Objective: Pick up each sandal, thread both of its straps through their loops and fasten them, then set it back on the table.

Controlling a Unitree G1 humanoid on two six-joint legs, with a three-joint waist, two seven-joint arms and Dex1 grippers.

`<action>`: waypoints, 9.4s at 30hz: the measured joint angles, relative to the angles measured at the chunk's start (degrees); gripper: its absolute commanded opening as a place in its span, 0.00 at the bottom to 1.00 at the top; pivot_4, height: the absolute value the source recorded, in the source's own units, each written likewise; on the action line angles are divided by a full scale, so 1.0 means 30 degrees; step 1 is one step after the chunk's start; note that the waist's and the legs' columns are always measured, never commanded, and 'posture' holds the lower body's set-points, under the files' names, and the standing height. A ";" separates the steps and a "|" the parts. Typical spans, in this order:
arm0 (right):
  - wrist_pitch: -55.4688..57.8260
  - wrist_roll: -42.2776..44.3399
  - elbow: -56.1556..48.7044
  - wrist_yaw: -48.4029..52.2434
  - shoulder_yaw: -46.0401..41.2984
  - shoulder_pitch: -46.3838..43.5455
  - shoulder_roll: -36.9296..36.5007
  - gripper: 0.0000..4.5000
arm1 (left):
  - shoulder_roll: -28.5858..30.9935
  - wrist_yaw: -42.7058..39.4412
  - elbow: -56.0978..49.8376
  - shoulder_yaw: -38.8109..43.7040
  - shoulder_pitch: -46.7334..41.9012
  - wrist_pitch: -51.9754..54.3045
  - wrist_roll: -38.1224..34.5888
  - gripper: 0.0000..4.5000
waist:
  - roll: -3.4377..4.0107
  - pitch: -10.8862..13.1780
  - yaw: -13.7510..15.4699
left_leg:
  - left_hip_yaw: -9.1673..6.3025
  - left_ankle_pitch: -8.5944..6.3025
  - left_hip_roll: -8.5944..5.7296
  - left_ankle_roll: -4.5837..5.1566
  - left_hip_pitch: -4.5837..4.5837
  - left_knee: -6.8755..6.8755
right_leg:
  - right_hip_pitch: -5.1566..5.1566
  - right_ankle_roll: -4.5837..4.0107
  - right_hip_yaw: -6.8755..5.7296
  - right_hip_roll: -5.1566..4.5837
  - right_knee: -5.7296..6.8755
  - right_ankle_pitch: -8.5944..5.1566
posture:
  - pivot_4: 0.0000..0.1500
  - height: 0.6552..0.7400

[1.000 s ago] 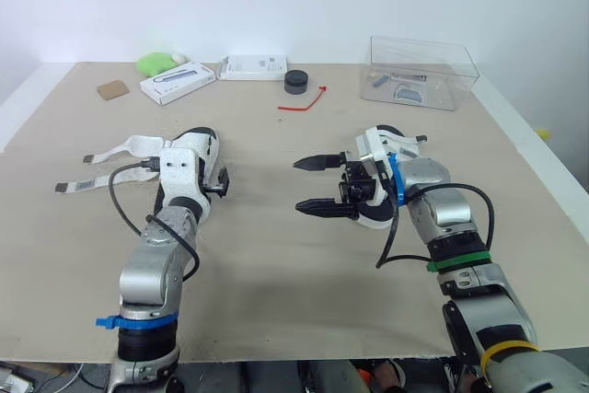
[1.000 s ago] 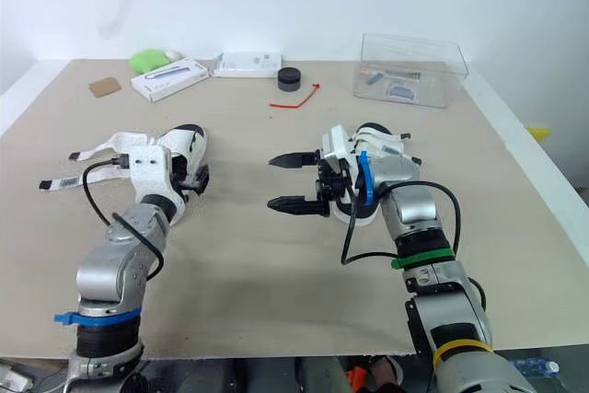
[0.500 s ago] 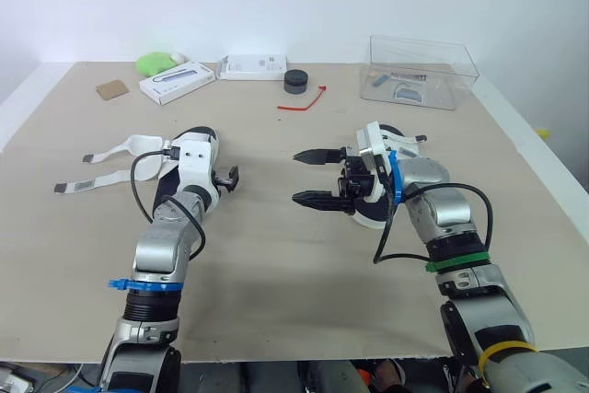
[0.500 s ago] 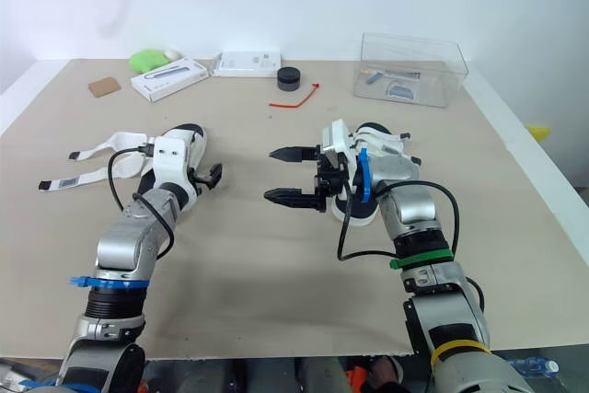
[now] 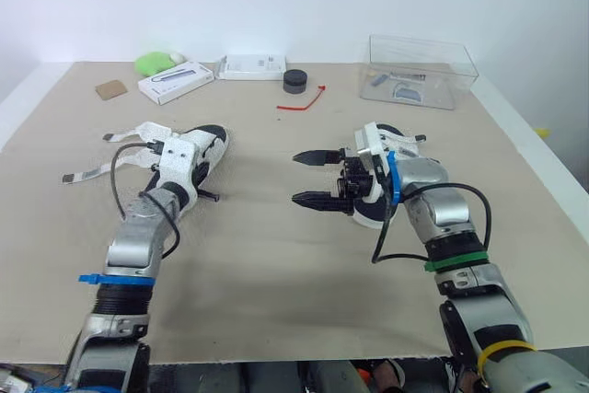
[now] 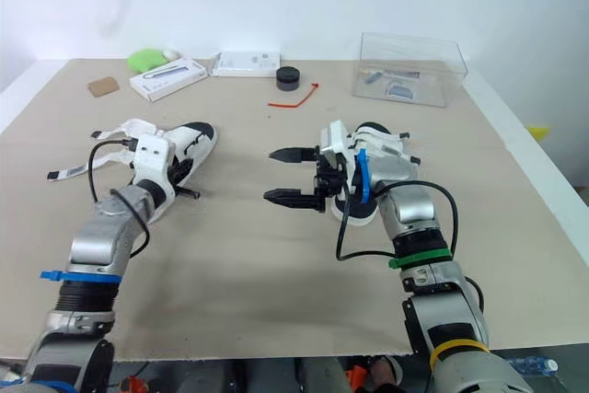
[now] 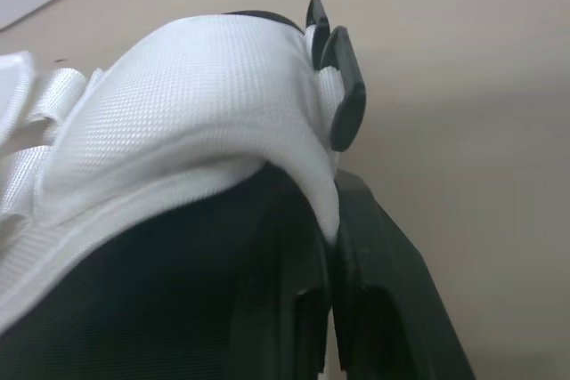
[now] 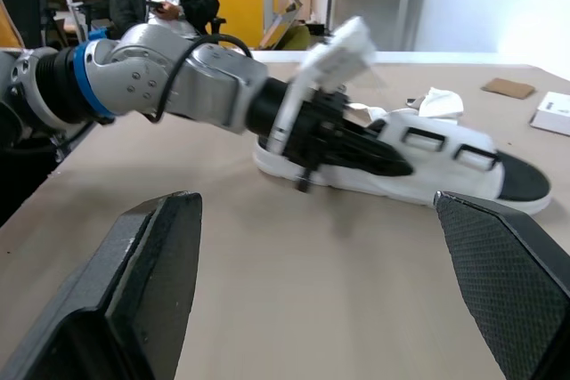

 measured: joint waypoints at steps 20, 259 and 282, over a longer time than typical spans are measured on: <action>0.0215 -0.0153 0.0322 0.0703 -0.0165 -0.0203 -0.0950 1.00 | 0.6411 -1.5011 -0.3945 -0.4503 0.5834 -1.5624 -0.0172 0.02 | 0.0021 0.0016 0.0130 | 0.0003 0.0001 0.0021 0.0031 0.0025 -0.0026 | 0.0009 -0.0083 -0.0132 -0.0026 -0.0003 -0.0066 | 1.00 1.00; -0.0384 -0.3962 -0.6403 -0.0458 0.4701 0.5043 -0.3423 0.00 | 1.4595 -0.6077 -0.9462 -0.3035 0.2971 0.6685 -2.6155 0.97 | -0.0061 0.0083 0.0135 | -0.0159 0.0112 0.0018 -0.0012 0.0035 0.0067 | 0.0071 0.0074 -0.0216 0.0099 0.0078 -0.0147 | 1.00 1.00; -0.0360 -0.4239 -0.6626 -0.0838 0.4703 0.5117 -0.3421 0.00 | 0.7394 -0.2792 -0.8617 -0.4007 0.0905 1.1258 -2.2314 0.97 | -0.0064 0.0078 0.0138 | -0.0233 0.0179 -0.0020 -0.0099 0.0049 0.0068 | 0.0101 0.0040 -0.0177 0.0131 0.0086 -0.0103 | 1.00 1.00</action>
